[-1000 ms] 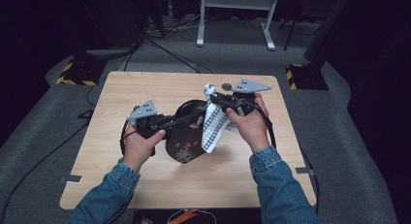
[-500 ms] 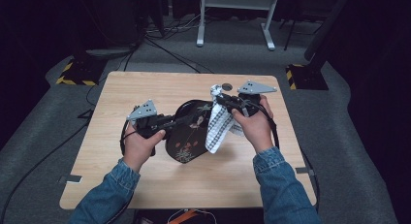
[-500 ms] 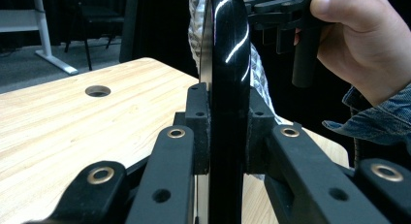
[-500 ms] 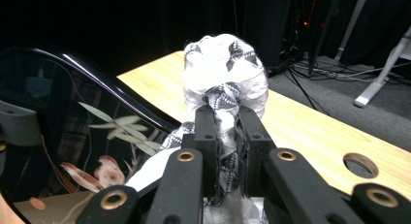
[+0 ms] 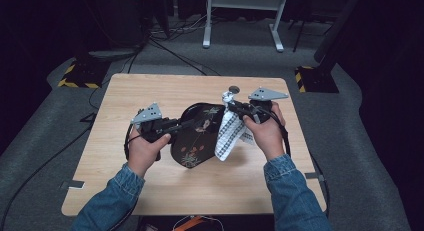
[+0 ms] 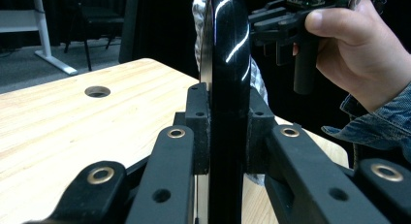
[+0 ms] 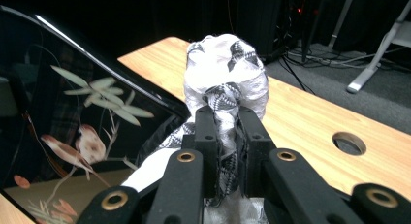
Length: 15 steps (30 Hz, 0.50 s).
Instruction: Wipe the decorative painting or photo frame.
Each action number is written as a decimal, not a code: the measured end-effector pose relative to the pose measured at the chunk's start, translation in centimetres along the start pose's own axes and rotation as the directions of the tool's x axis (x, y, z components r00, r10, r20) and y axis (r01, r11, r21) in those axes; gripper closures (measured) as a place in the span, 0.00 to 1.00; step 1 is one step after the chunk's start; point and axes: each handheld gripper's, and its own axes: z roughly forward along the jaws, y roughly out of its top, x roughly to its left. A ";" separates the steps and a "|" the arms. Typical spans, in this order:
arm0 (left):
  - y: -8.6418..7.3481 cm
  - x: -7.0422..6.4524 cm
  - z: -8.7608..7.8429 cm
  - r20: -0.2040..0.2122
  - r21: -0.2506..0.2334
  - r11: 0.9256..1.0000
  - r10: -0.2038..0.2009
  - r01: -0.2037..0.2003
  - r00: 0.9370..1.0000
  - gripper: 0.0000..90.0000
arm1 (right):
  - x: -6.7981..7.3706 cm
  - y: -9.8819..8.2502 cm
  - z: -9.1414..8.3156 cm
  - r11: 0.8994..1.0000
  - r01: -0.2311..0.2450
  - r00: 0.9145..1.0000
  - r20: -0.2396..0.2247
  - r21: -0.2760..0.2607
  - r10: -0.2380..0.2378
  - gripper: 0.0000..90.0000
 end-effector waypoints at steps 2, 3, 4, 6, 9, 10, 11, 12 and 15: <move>0.0 0.0 0.0 -0.001 -0.001 1.000 -0.001 0.001 1.000 0.87 | 0.0 -0.1 0.0 1.000 -0.002 1.000 0.004 0.009 0.002 0.91; 0.0 0.0 0.0 0.000 -0.001 1.000 -0.002 0.002 1.000 0.87 | -0.1 -0.4 0.0 0.999 0.013 1.000 0.016 0.035 -0.014 0.91; 0.0 0.0 0.0 0.000 -0.001 1.000 -0.001 0.001 1.000 0.87 | -0.1 -0.5 0.0 0.999 0.018 1.000 0.020 0.045 -0.019 0.91; 0.0 0.0 0.0 0.001 -0.001 1.000 -0.002 0.002 1.000 0.87 | -0.2 -0.9 0.0 0.998 0.026 0.999 0.025 0.061 -0.028 0.91; 0.0 0.0 0.0 0.000 -0.001 1.000 -0.002 0.002 1.000 0.87 | 0.1 -1.1 -0.1 0.996 0.046 0.998 0.028 0.074 -0.048 0.91; 0.0 0.0 0.0 -0.001 0.000 1.000 -0.002 0.002 1.000 0.87 | 0.2 -1.1 -0.1 0.996 0.051 0.998 0.030 0.078 -0.053 0.91; 0.0 0.0 0.0 -0.002 0.000 1.000 -0.001 0.001 1.000 0.87 | 0.3 -1.2 -0.1 0.995 0.052 0.998 0.030 0.080 -0.055 0.91; 0.0 0.0 0.0 -0.003 0.001 1.000 0.002 -0.002 1.000 0.87 | 0.3 -1.3 0.0 0.995 0.055 0.998 0.031 0.088 -0.058 0.91; 0.0 0.0 0.0 -0.002 0.004 1.000 0.005 -0.005 1.000 0.87 | 0.3 -1.6 0.2 0.993 0.057 0.998 0.030 0.107 -0.061 0.91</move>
